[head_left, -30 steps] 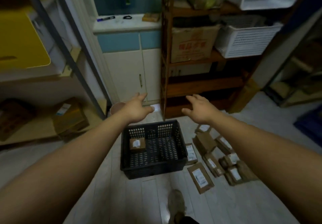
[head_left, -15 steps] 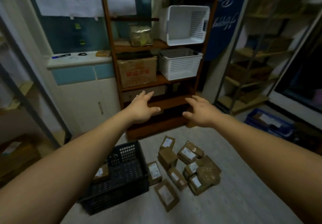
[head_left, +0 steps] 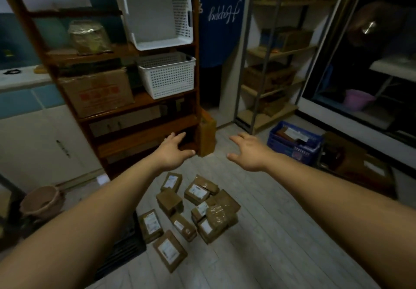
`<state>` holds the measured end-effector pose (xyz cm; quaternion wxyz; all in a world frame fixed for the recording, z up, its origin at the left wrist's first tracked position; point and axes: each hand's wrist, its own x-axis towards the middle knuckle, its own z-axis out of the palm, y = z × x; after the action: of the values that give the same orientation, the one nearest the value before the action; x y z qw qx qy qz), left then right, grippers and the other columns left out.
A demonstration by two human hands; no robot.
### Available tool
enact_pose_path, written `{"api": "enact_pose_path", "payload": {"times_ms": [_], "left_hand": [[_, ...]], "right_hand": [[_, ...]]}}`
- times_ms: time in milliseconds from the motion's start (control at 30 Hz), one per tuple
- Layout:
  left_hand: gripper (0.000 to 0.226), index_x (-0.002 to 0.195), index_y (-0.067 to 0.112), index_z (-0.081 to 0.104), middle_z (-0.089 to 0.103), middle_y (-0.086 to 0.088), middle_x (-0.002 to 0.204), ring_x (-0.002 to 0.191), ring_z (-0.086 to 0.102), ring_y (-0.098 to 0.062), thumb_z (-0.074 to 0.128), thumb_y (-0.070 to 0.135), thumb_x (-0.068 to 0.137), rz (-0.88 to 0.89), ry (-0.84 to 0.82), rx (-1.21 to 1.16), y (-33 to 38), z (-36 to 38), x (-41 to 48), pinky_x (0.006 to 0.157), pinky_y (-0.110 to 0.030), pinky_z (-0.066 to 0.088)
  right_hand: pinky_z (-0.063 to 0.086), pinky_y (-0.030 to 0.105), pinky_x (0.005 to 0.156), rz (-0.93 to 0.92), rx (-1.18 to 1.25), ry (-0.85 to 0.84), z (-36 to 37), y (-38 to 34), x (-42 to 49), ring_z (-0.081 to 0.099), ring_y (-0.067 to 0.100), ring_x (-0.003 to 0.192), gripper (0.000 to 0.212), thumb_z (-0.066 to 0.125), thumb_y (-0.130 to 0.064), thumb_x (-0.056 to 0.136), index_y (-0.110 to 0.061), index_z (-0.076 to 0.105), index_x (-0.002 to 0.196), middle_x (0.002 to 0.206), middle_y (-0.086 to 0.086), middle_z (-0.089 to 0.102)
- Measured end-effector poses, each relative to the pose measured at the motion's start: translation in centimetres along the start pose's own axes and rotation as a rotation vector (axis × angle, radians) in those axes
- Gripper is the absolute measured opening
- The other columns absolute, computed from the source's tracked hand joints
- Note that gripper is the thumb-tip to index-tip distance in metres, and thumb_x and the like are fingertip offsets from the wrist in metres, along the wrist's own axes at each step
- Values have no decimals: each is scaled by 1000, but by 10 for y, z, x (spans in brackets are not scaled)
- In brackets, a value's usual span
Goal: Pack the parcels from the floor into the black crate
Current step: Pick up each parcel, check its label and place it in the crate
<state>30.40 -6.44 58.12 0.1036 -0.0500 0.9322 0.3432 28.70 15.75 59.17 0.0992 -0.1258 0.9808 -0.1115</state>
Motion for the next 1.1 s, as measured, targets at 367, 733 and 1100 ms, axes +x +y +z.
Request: {"api": "enact_pose_path", "payload": {"times_ms": [367,733,1100], "left_hand": [[72,150,27,15,2,-3,159,145,10,-28,55,40,91,-69,-131,-75,15,67,166,117,-43,18],[71,150,23,15,21,-10,156,134,36,-31,53,39,92,-329,-202,-145,-8,150,240,103,-37,38],[47,134,9,46,49,0,127,126,46,-23,60,21,90,-725,-42,-385,-63,295,252,96,-20,34]], "right_hand": [[18,37,117,62,-6,-188,14,103,119,14,27,145,71,43,-51,95,-21,13,152,160,8,9],[20,35,116,57,89,-417,59,185,233,22,26,143,71,46,-48,95,-16,18,152,158,9,17],[41,28,89,-165,192,-732,190,242,330,52,24,118,40,50,-30,97,-15,48,134,137,7,51]]}}
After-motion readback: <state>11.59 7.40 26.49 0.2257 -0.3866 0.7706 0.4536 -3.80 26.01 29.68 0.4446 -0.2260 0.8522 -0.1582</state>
